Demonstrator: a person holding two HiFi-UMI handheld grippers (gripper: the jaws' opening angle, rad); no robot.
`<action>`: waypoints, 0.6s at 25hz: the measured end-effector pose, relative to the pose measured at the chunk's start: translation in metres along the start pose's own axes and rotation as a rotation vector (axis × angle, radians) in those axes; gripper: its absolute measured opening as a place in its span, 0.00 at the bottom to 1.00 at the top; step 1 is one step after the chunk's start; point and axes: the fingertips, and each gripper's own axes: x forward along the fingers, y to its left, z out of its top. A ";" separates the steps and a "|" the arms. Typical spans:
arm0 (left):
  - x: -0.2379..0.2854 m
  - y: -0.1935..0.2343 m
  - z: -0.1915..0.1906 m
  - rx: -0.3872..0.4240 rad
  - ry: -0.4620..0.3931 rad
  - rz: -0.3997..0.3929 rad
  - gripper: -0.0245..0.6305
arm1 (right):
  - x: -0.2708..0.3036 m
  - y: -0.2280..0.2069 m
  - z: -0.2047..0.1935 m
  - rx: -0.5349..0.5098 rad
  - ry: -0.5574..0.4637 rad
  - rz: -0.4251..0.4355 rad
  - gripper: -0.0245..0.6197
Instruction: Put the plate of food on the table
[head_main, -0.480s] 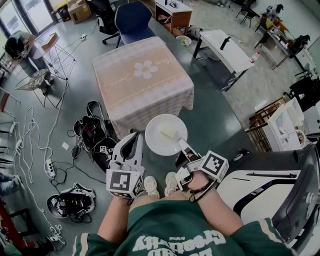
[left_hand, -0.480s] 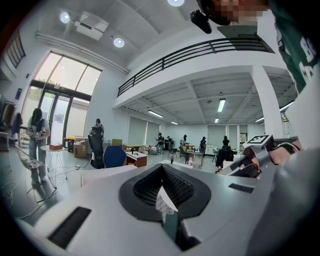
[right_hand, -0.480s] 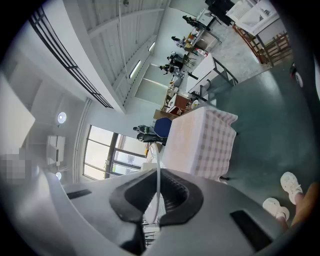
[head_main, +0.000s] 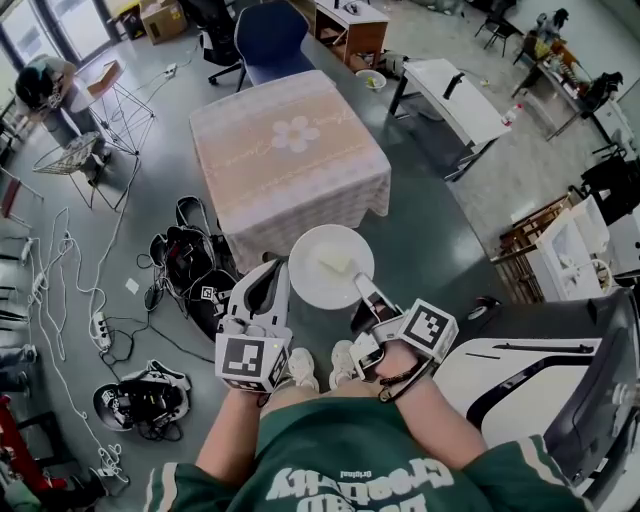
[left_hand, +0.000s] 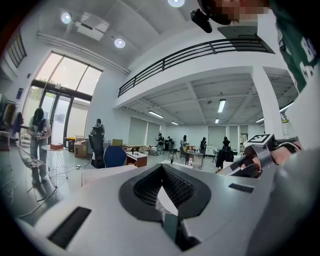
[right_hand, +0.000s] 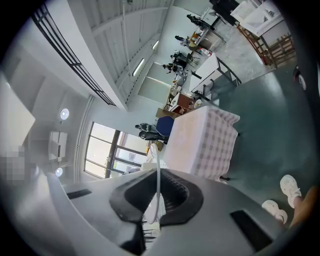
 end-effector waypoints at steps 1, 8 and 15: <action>-0.001 -0.001 -0.001 0.000 0.000 0.001 0.05 | -0.001 0.000 -0.001 -0.006 0.001 0.001 0.07; -0.006 -0.005 -0.002 -0.002 0.001 0.015 0.05 | -0.002 0.005 -0.002 0.006 0.005 0.057 0.07; -0.002 -0.019 0.000 -0.008 0.001 0.030 0.05 | -0.014 -0.005 0.007 -0.009 0.024 0.011 0.07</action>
